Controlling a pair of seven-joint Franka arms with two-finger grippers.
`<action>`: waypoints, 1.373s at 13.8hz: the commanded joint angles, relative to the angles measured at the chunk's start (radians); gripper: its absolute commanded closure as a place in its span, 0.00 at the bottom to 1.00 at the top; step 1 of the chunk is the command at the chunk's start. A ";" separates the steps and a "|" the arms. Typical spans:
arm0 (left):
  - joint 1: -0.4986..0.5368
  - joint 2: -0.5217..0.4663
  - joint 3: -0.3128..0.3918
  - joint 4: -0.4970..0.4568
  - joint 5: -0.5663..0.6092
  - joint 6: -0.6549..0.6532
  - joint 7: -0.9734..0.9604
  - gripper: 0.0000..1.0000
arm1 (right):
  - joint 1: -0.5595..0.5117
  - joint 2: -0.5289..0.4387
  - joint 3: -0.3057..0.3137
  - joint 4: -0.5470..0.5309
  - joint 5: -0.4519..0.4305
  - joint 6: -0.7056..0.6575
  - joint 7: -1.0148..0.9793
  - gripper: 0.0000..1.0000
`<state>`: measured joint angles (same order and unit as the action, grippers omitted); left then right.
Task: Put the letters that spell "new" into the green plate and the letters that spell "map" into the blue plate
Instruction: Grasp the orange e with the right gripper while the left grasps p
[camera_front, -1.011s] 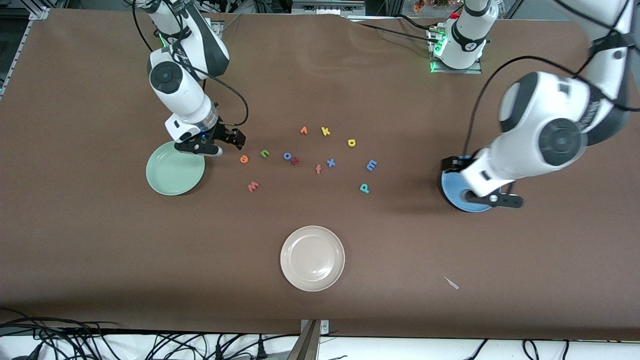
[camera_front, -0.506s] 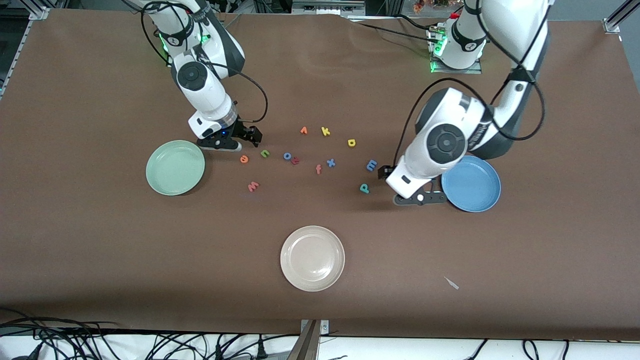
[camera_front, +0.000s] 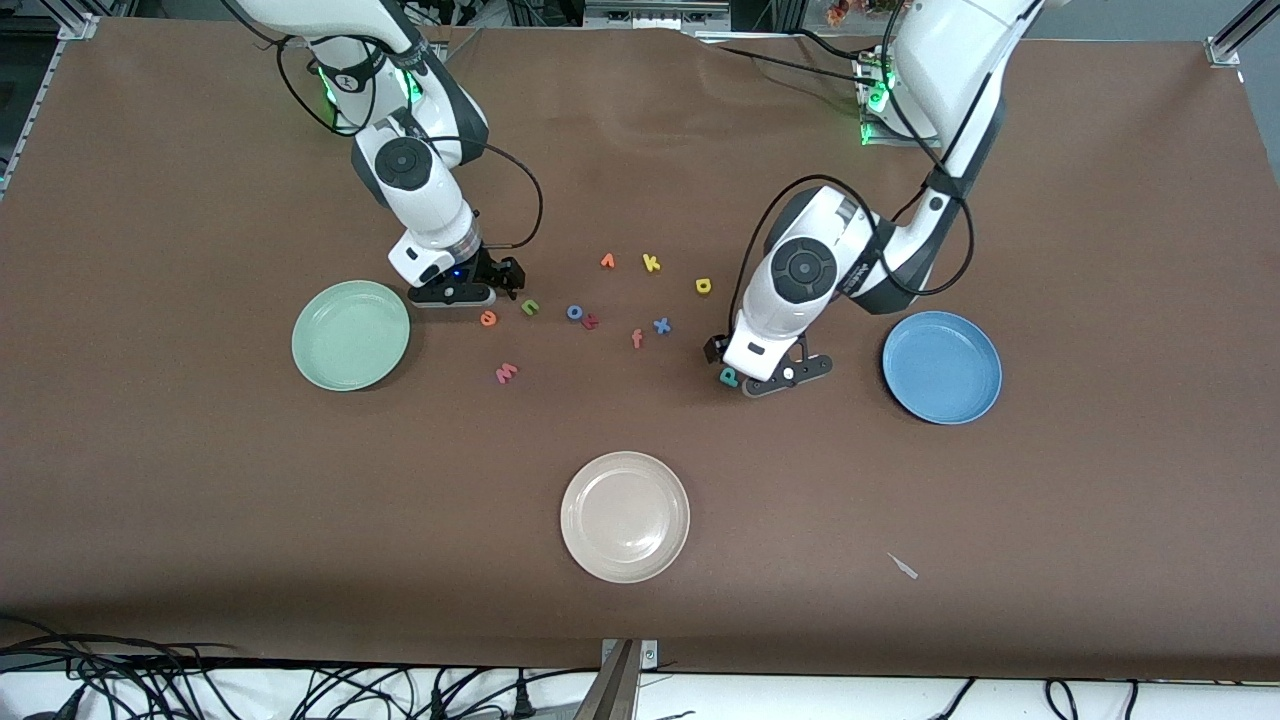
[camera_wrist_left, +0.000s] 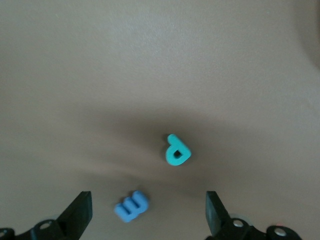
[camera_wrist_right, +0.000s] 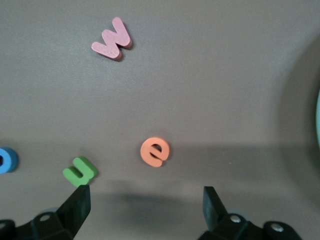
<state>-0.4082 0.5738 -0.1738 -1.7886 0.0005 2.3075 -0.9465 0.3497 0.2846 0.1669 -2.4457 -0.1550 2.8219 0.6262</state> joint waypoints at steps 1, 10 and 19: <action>-0.018 0.043 0.013 0.017 -0.011 0.076 -0.092 0.00 | 0.006 0.024 -0.023 -0.001 -0.049 0.056 0.012 0.00; -0.044 0.120 0.020 0.050 -0.001 0.138 -0.130 0.14 | 0.009 0.099 -0.046 0.034 -0.110 0.116 0.009 0.21; -0.043 0.147 0.025 0.072 -0.001 0.138 -0.132 0.38 | 0.009 0.103 -0.047 0.043 -0.120 0.116 0.009 0.43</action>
<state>-0.4372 0.7056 -0.1602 -1.7441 0.0006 2.4473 -1.0694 0.3499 0.3731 0.1254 -2.4189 -0.2550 2.9242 0.6256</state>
